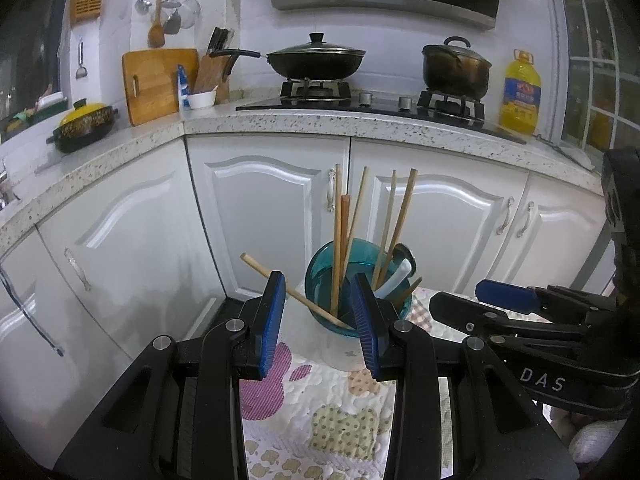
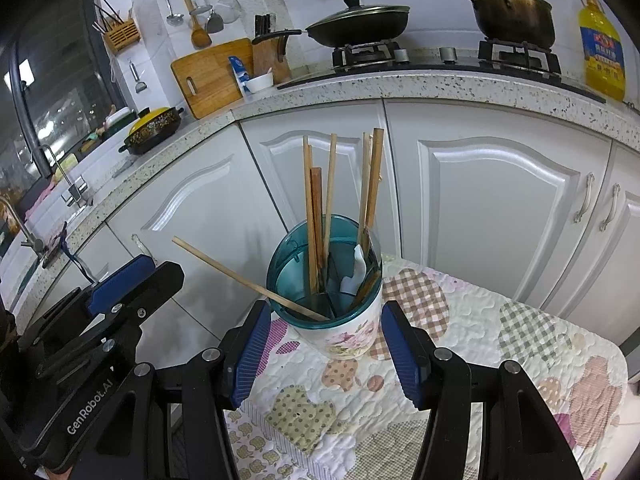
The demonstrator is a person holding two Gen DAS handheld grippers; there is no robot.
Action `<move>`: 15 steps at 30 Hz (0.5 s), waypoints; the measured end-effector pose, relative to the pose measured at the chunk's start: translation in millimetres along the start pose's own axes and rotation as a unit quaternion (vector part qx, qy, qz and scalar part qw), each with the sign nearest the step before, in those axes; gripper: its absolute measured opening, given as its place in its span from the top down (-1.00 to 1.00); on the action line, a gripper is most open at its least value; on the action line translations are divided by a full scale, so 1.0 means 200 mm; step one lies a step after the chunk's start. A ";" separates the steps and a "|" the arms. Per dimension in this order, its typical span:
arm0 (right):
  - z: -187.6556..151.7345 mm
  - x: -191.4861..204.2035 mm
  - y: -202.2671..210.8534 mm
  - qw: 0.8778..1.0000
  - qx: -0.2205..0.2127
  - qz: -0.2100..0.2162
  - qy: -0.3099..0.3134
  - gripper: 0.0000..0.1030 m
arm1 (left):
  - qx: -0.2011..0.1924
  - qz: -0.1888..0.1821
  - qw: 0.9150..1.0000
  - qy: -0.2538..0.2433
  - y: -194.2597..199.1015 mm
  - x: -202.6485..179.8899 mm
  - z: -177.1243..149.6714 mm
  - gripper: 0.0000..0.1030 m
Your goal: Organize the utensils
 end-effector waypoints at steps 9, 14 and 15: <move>-0.03 -0.09 0.00 1.000 0.000 -0.008 -0.015 -0.08 | 0.004 -0.006 1.000 -0.006 -0.04 -0.04 -0.02 0.35; -0.08 -0.24 -0.01 0.999 0.005 -0.021 -0.042 -0.08 | 0.012 -0.010 1.000 -0.011 -0.07 -0.08 -0.04 0.35; -0.10 -0.28 -0.01 0.999 0.006 -0.028 -0.046 -0.08 | 0.013 -0.011 1.000 -0.010 -0.08 -0.08 -0.05 0.35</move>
Point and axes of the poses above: each gripper's, at about its wrist camera, not at the fingertips, and y roughly against the way its jaws point, x to its left, z to its top, the point moved 4 cm from there along -y, roughly the way its jaws point, and after that the axes turned 7 degrees about x, right-handed, at the moved point
